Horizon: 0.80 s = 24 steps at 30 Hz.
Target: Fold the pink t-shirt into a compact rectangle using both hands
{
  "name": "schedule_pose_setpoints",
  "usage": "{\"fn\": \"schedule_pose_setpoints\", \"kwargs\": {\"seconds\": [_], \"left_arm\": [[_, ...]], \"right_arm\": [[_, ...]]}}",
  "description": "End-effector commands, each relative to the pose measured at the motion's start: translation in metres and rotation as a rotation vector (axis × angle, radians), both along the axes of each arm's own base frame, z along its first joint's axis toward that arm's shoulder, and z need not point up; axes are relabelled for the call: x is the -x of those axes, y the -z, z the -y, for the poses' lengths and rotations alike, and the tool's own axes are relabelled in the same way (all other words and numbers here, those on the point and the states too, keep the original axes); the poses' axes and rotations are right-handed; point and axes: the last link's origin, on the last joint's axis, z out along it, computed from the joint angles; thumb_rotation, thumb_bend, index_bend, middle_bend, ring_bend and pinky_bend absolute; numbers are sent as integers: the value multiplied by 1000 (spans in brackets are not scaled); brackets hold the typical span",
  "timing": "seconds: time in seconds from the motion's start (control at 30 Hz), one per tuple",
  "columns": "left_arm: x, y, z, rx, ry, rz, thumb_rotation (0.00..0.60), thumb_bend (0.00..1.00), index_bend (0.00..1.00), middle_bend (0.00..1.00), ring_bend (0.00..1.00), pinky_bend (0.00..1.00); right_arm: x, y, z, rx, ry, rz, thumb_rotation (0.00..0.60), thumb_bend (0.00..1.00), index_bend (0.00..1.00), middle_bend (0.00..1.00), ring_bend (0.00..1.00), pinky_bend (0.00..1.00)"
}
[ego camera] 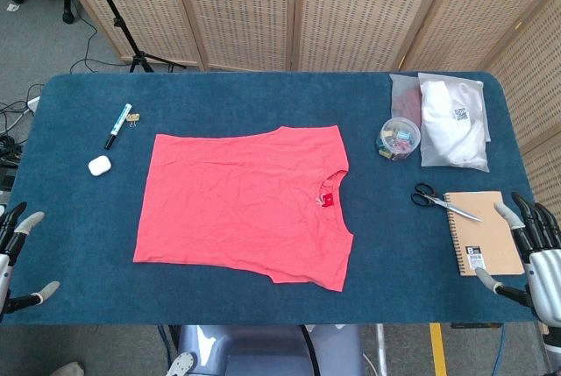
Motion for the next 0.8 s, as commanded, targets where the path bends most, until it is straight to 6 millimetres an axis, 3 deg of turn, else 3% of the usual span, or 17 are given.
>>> {"fn": "schedule_pose_setpoints", "kwargs": {"seconds": [0.03, 0.3, 0.4, 0.53, 0.8], "left_arm": [[0, 1, 0, 2, -2, -2, 600, 0, 0, 0, 0, 0], [0, 1, -1, 1, -4, -4, 600, 0, 0, 0, 0, 0], [-1, 1, -2, -2, -4, -6, 600, 0, 0, 0, 0, 0], [-1, 0, -1, -11, -6, -1, 600, 0, 0, 0, 0, 0], [0, 1, -2, -8, -15, -4, 600, 0, 0, 0, 0, 0]], "right_arm": [[0, 1, 0, -6, 1, -4, 600, 0, 93, 0, 0, 0], [-2, 11, 0, -47, -10, -31, 600, 0, 93, 0, 0, 0], [-8, 24, -2, -125, -45, -47, 600, 0, 93, 0, 0, 0], [-15, 56, -4, -274, -149, -60, 600, 0, 110, 0, 0, 0], [-17, 122, 0, -413, -254, -179, 600, 34, 317, 0, 0, 0]]}}
